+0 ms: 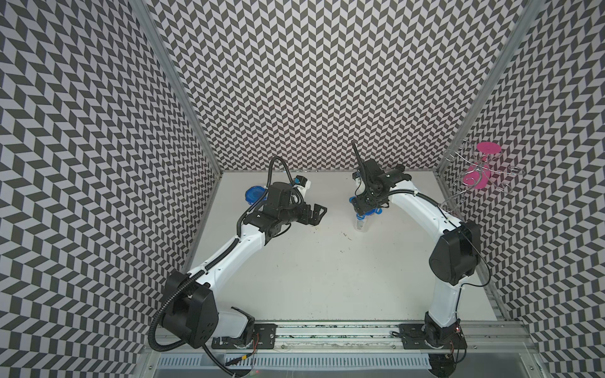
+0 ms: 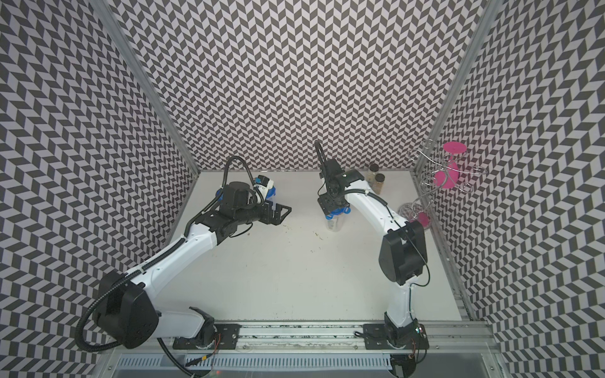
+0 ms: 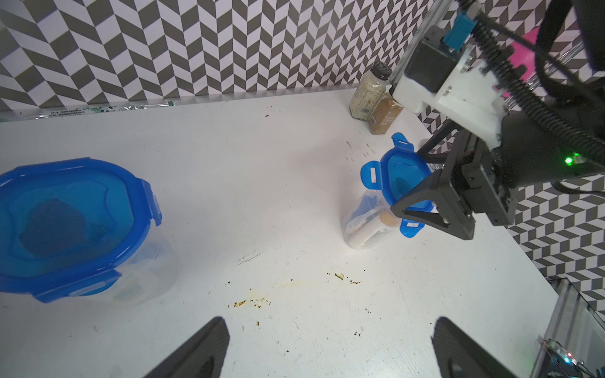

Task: Pack away toiletry kits
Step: Close the lid on the container.

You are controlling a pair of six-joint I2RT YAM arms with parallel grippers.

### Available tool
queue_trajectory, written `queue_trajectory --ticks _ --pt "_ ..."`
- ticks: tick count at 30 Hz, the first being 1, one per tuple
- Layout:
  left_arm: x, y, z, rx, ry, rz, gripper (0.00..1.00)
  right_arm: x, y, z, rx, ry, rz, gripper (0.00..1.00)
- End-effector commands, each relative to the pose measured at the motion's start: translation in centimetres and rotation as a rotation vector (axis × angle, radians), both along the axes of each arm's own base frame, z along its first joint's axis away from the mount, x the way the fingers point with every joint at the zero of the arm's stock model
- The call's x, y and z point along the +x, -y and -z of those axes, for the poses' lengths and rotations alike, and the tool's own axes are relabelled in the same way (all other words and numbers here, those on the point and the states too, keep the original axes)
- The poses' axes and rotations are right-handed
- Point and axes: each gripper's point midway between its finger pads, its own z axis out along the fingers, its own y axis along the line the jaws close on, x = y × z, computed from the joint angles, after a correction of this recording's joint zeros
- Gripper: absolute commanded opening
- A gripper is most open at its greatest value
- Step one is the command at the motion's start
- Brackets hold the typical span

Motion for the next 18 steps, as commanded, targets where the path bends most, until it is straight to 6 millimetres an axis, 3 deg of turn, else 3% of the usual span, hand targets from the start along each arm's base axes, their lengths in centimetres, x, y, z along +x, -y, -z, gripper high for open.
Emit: queue_trajectory --ticks 1,18 --pt "0.5 0.4 -1.6 -0.026 0.032 0.010 1.00 0.2 0.9 0.5 -0.030 0.005 0.019 0.58" --pt "0.6 0.6 -1.5 -0.026 0.031 0.019 1.00 -0.3 1.3 -1.1 -0.002 0.024 0.041 0.58"
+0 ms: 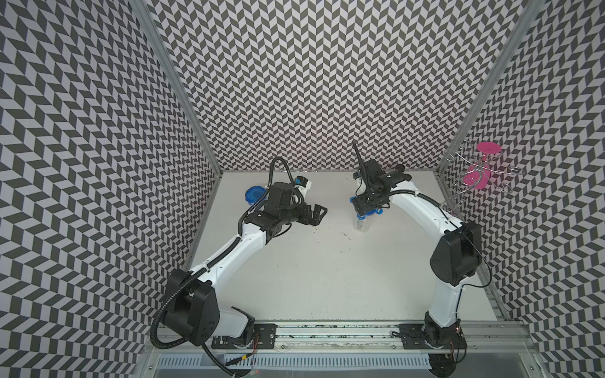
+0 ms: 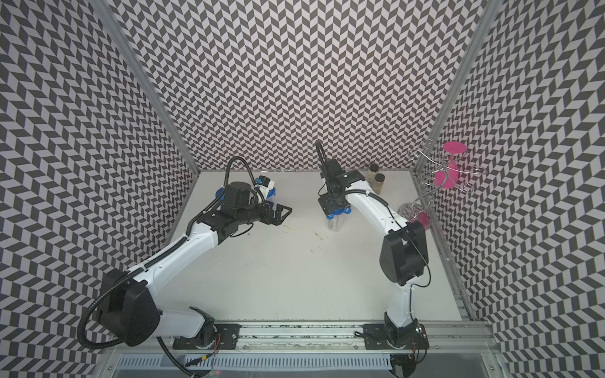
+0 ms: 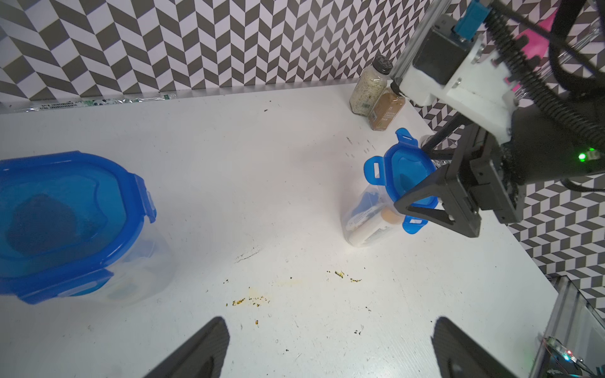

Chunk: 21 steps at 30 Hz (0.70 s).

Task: Pack away toiletry kits
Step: Close the lid on the container.

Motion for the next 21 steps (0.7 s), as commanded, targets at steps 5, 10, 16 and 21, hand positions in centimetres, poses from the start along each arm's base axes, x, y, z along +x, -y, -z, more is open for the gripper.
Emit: queue_trajectory --ticks 5,10,16,21 --pt "0.5 0.4 -1.8 -0.028 0.038 0.012 1.00 0.0 0.8 -1.5 -0.002 0.029 0.024 0.58" --pt "0.4 0.4 -1.8 -0.029 0.039 0.013 1.00 -0.1 1.2 -0.5 -0.015 0.010 0.028 0.58" --pt "0.2 0.4 -1.6 -0.034 0.033 0.018 1.00 0.0 1.9 -0.5 -0.032 0.016 0.034 0.59" --pt "0.3 0.5 -2.0 -0.037 0.039 0.019 0.99 -0.1 1.7 0.0 -0.009 0.006 0.033 0.61"
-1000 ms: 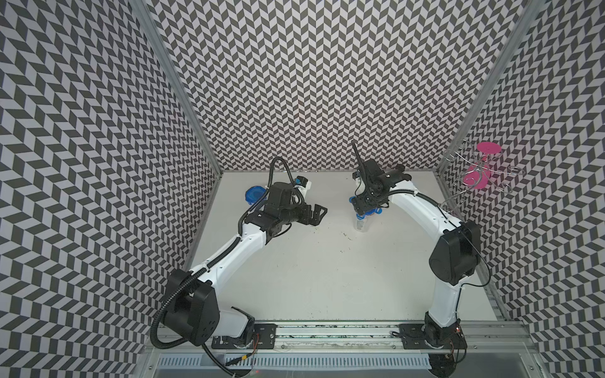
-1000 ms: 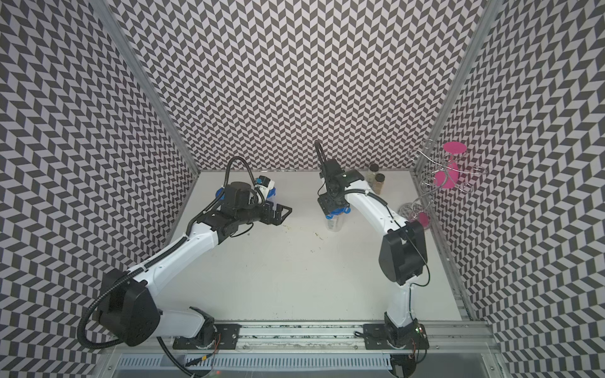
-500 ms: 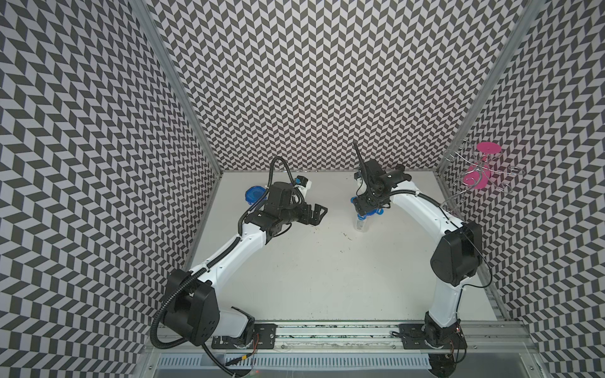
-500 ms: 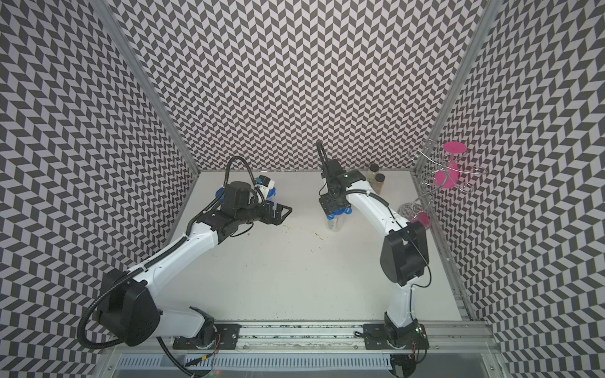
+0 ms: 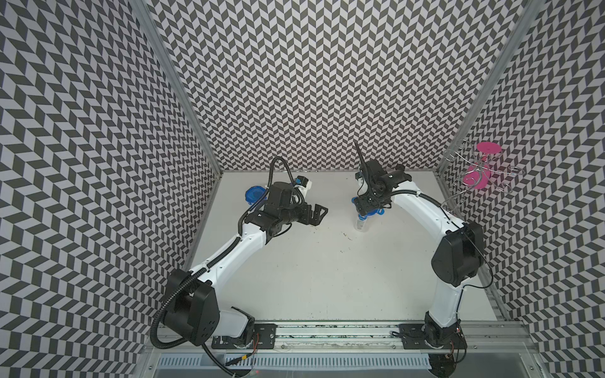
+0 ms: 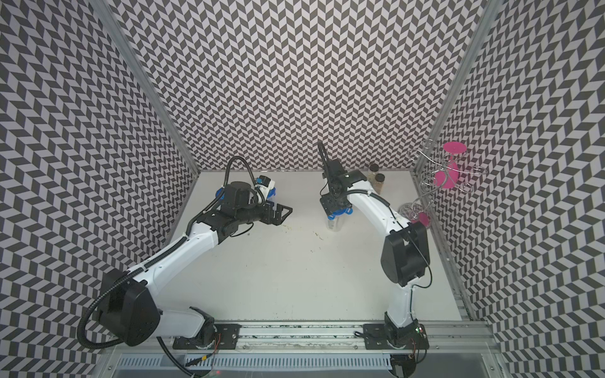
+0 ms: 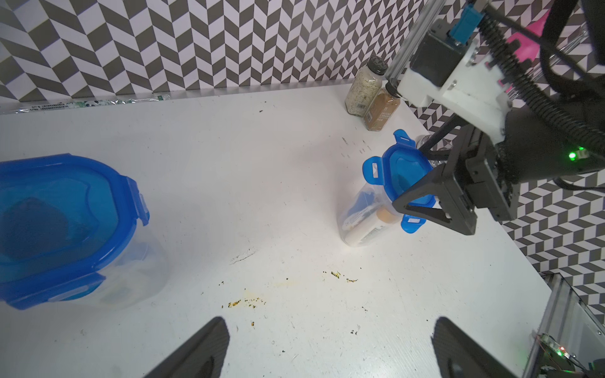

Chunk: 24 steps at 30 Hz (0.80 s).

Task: Pack away toiletry kits
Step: Close the lid on the container.

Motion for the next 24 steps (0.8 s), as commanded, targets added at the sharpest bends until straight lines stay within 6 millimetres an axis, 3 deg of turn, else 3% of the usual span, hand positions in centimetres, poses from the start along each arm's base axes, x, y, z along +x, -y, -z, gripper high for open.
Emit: queue_trajectory --ticks 1,13,24 --pt "0.4 0.3 -1.8 -0.027 0.039 0.006 1.00 -0.1 1.0 -0.1 -0.011 0.008 0.015 0.62" --pt "0.3 0.2 -1.8 -0.027 0.038 0.005 0.99 0.2 0.6 -0.4 0.013 0.021 0.011 0.86" --pt "0.4 0.6 -2.1 -0.035 0.042 0.022 1.00 0.5 0.7 -1.4 0.021 0.056 0.027 0.94"
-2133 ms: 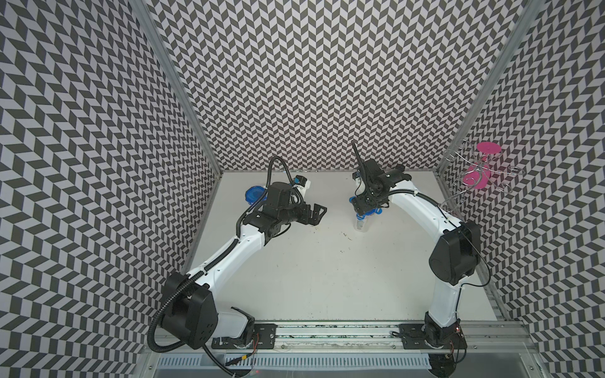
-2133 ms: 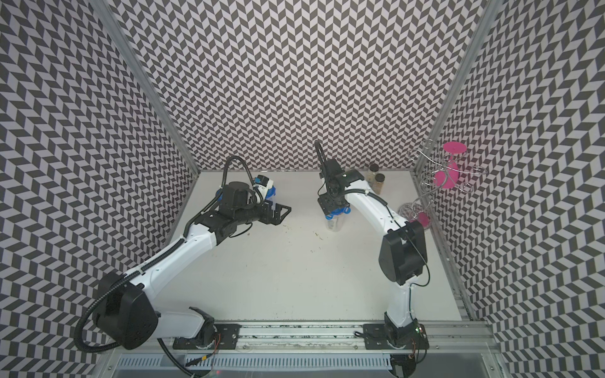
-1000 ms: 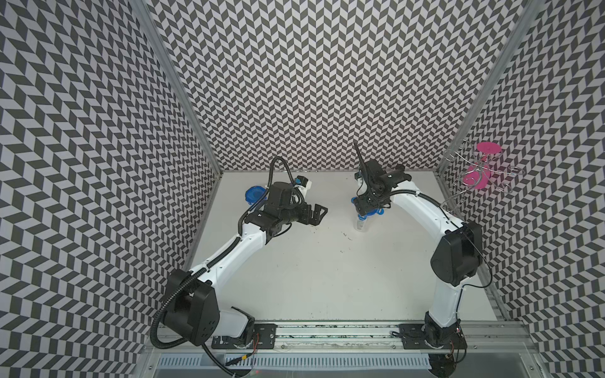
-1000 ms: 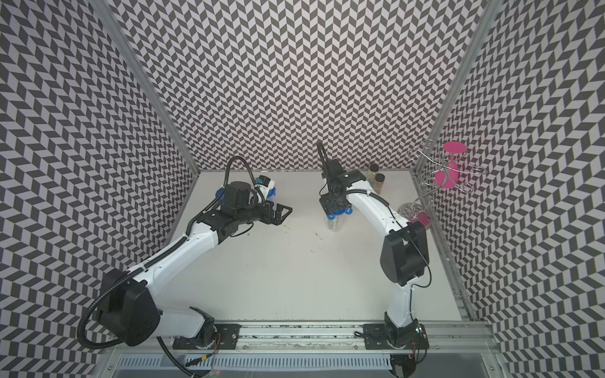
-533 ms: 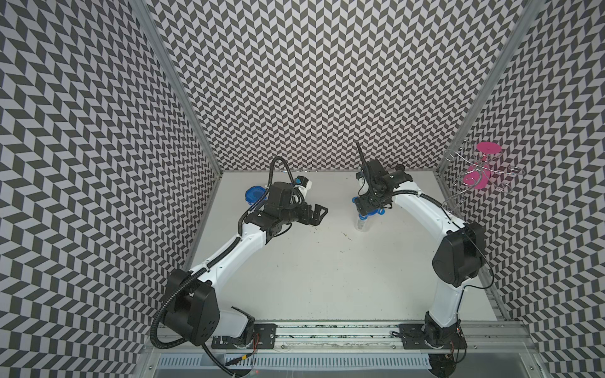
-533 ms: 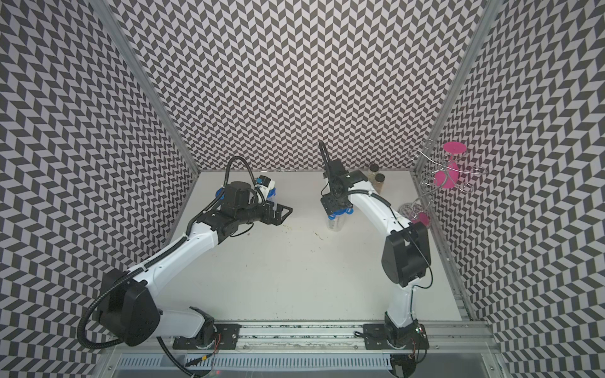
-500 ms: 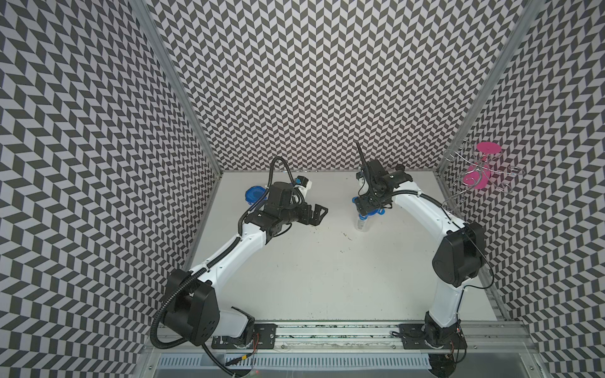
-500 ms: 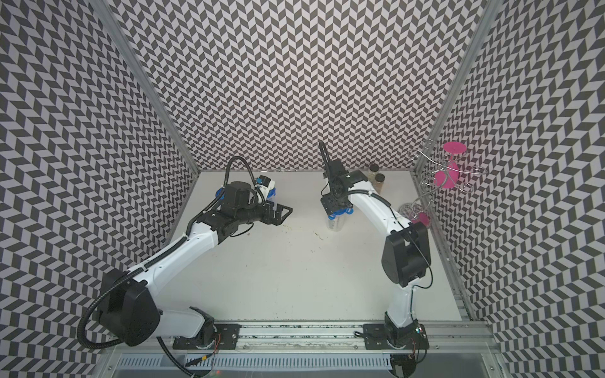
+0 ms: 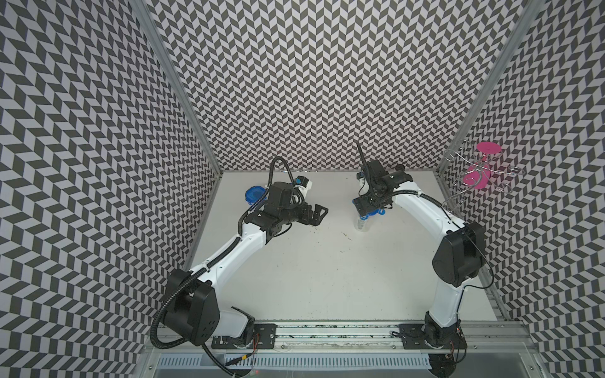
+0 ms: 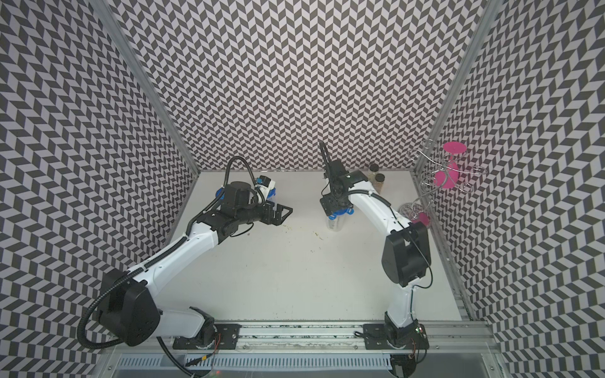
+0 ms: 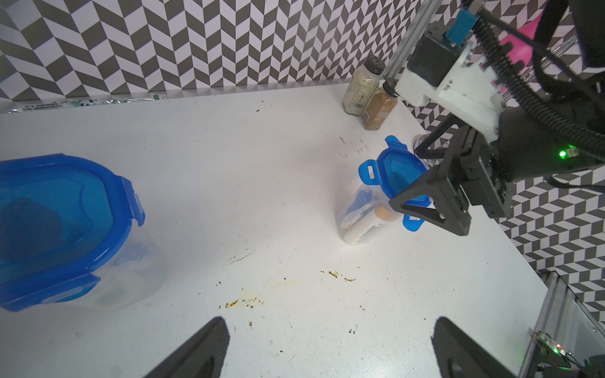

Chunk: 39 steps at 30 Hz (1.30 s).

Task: Pack away toiletry kits
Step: Close the lid on the container, then close the fastener on the container.

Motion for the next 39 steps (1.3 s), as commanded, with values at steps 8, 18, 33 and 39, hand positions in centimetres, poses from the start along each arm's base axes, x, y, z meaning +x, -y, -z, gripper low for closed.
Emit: queue_trajectory --ticks 8,18,33,39 --pt "0.4 0.5 -1.9 -0.029 0.035 0.016 1.00 0.3 -0.1 -2.5 0.047 0.060 0.010 0.99" --pt "1.9 0.4 1.4 0.133 -0.073 -0.038 1.00 -1.0 -0.6 -3.2 0.109 0.047 0.004 0.98" --pt "4.7 10.3 0.2 0.074 -0.174 0.105 0.99 -1.8 4.5 -4.7 0.350 0.071 0.209 0.93" --pt "5.8 13.1 0.6 0.085 -0.183 0.130 0.98 -1.6 5.6 -3.5 0.488 0.045 0.249 0.85"
